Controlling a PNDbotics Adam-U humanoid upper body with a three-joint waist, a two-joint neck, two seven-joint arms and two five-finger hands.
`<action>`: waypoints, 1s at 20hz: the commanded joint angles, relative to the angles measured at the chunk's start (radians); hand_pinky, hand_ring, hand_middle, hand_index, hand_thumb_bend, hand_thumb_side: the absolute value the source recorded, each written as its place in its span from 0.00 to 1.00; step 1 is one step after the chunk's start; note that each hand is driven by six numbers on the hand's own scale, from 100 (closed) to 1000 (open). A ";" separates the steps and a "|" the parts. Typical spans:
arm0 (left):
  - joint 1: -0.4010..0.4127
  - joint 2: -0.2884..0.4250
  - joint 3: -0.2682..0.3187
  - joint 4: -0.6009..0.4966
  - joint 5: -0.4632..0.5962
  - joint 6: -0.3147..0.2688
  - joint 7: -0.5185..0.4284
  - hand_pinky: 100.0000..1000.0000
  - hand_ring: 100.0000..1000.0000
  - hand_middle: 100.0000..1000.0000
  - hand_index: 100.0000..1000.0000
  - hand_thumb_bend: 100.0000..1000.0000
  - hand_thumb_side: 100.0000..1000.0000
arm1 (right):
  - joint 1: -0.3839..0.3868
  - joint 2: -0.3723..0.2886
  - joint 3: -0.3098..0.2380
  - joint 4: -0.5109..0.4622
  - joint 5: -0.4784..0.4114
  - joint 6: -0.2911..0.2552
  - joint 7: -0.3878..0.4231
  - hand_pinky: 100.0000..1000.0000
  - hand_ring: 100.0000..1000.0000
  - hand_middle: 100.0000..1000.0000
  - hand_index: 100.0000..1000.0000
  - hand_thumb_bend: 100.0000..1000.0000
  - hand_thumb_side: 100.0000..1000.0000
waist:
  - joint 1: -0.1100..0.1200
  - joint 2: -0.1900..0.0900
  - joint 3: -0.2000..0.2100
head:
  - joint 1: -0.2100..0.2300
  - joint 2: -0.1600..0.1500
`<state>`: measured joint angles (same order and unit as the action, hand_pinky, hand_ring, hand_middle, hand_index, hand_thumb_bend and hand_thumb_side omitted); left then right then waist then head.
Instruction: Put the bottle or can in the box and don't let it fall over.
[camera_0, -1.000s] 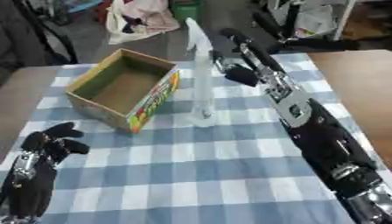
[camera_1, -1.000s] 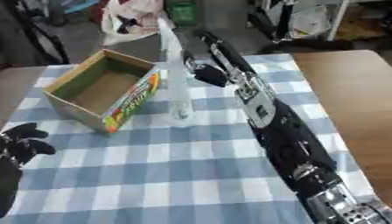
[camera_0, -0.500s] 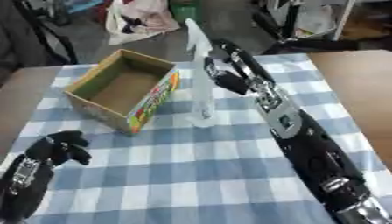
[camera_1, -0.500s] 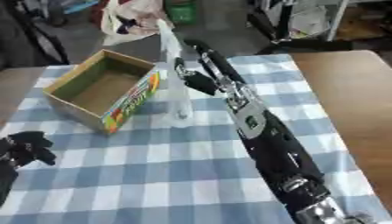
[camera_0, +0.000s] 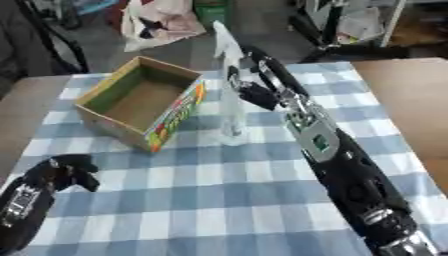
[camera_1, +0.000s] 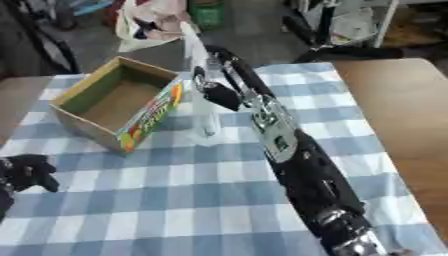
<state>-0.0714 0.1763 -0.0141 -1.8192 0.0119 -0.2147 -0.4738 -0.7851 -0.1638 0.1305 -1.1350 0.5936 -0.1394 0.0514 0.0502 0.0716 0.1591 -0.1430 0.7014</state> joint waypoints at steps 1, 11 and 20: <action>-0.012 0.016 0.009 -0.024 -0.002 0.000 0.011 0.51 0.51 0.56 0.76 0.12 1.00 | -0.027 -0.024 -0.001 0.007 0.000 -0.007 0.006 0.81 1.00 0.96 1.00 0.00 0.76 | 0.001 -0.019 0.003 | -0.007 -0.006; -0.056 -0.008 -0.018 -0.008 0.033 0.009 0.035 0.56 0.55 0.57 0.76 0.13 1.00 | -0.113 -0.085 -0.034 0.131 0.029 -0.003 -0.029 0.80 1.00 0.94 1.00 0.00 0.75 | 0.001 0.002 0.071 | -0.072 -0.038; -0.067 -0.010 -0.028 0.000 0.034 0.010 0.037 0.58 0.55 0.57 0.76 0.12 1.00 | -0.142 -0.103 -0.038 0.123 0.026 0.002 -0.056 0.81 1.00 0.97 1.00 0.01 0.72 | -0.008 0.008 0.085 | -0.092 -0.045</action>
<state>-0.1254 0.1583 -0.0398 -1.8095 0.0423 -0.2022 -0.4389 -0.8990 -0.2433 0.0989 -0.9920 0.6205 -0.1379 0.0013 0.0415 0.0889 0.2435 -0.2314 0.6719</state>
